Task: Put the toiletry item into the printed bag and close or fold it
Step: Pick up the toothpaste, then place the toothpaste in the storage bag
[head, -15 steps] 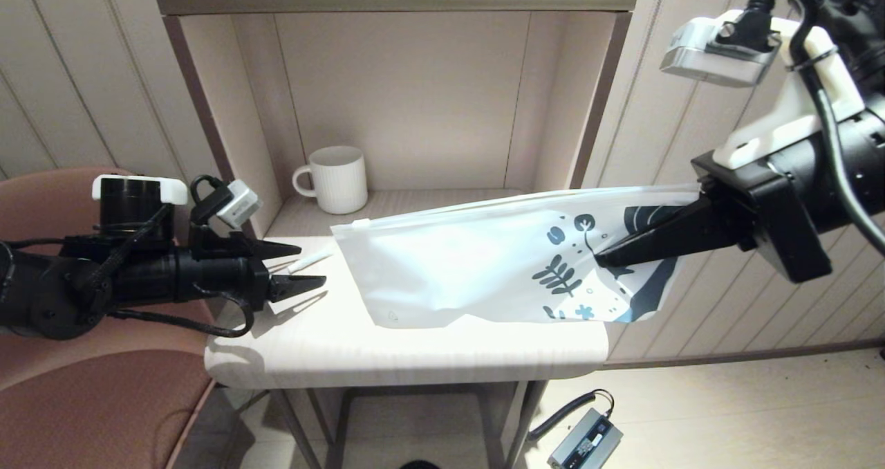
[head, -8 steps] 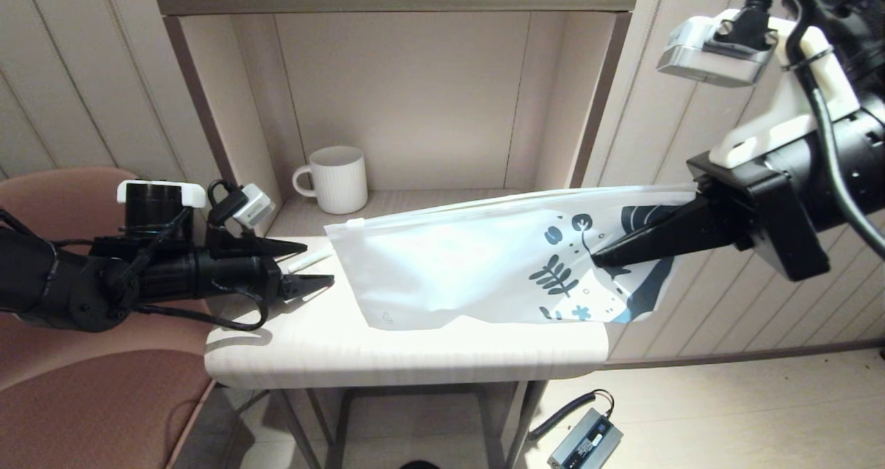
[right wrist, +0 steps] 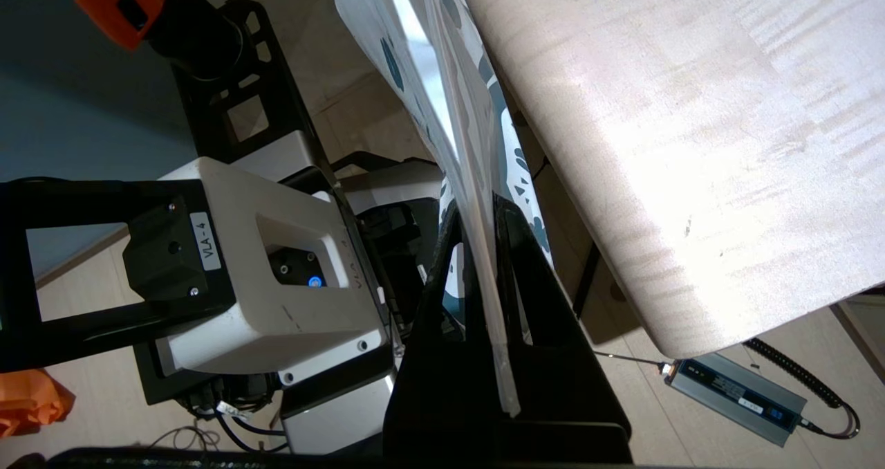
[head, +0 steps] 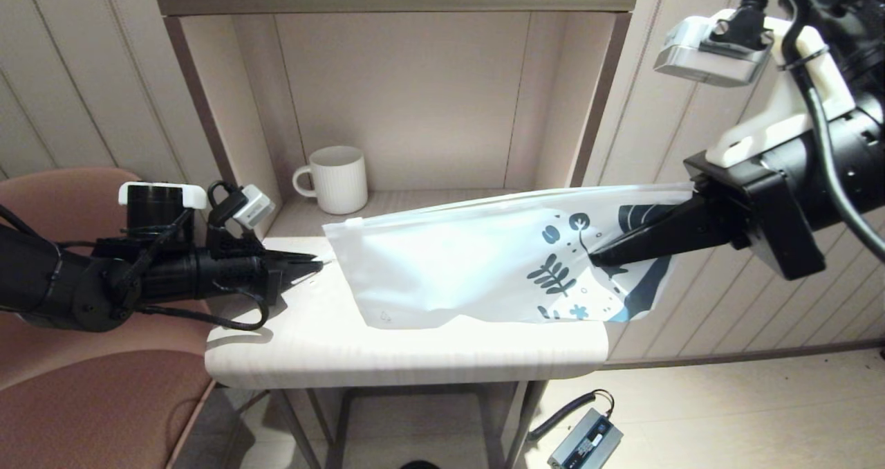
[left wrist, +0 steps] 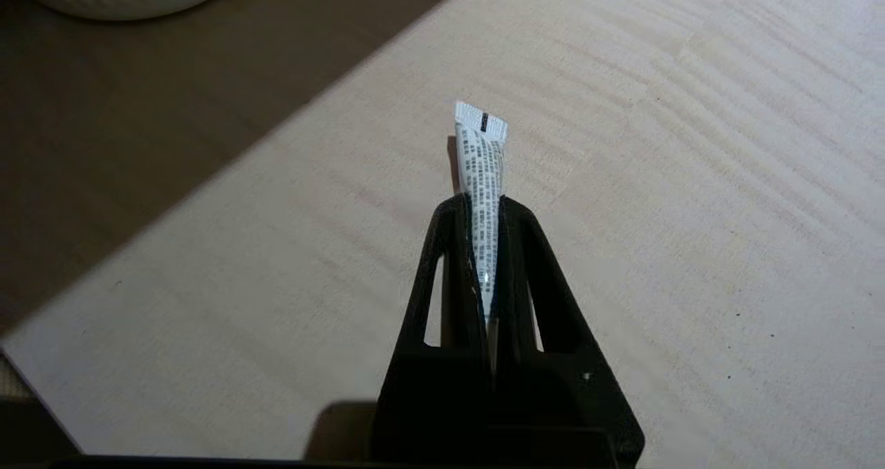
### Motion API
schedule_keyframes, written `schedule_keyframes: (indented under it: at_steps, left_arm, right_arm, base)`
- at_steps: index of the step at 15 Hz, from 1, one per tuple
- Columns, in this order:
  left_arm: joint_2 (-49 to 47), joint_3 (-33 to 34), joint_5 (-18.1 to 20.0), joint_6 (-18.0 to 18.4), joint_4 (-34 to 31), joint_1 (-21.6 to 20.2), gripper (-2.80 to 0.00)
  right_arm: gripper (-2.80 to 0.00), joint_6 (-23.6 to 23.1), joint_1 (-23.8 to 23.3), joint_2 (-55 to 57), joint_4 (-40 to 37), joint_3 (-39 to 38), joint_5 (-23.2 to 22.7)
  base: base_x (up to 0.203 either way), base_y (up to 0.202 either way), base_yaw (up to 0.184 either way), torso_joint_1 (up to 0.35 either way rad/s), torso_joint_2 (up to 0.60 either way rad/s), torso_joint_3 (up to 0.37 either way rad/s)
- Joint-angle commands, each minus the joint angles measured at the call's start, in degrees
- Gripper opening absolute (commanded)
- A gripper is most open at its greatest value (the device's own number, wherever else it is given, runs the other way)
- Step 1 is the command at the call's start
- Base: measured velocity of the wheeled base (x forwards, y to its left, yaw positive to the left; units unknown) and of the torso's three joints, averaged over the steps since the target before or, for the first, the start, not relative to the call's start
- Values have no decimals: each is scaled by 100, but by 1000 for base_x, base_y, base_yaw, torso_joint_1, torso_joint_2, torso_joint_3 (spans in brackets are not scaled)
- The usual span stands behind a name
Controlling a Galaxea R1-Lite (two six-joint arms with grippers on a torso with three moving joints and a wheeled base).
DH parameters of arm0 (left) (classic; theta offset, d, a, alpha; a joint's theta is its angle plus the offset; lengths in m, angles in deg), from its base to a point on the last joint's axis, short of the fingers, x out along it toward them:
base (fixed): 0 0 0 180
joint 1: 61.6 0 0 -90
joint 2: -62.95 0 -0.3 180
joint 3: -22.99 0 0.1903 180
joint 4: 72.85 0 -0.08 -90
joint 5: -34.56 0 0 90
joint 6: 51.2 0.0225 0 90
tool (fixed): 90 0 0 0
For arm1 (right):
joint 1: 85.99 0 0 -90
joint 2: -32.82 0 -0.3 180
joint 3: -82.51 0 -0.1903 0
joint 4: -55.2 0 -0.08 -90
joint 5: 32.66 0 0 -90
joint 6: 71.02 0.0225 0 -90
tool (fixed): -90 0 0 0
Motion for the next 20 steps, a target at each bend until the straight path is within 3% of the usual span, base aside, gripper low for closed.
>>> schedule_keyframes:
  at_steps: [1,6,9,12,14,17,20]
  left_arm:
    - [-21,3,26,10,0,1,-280]
    - [65,65,69,2,-10,1,-280]
    - [551,-62,146,-380,-60,48,-280]
    - [1097,-703,298,-868,-377,287,-280]
    - [1260,-1359,320,-985,-944,444,-280]
    - [1374,-2351,566,-1030,-2157,626,-280]
    - [1385,-2588,652,-1035,-2397,667,-280]
  right_arm:
    - [-280,-11,-4,4,-30,-11,-21]
    - [-280,-3,5,-5,-30,-69,-21]
    - [-280,15,5,2,-28,-165,-10]
    - [-280,-5,56,-60,488,-534,38]
    - [-280,-31,160,-112,953,-948,165]
    - [-280,-58,491,-128,2409,-1855,1139]
    - [-280,-33,753,-89,4200,-2738,2019]
  base:
    - [0,0,0,0,0,0]
    - [0,0,0,0,0,0]
    - [0,0,0,0,0,0]
    - [0,0,0,0,0,0]
    - [0,0,0,0,0,0]
    - [0,0,0,0,0,0]
    - [0,0,0,0,0,0]
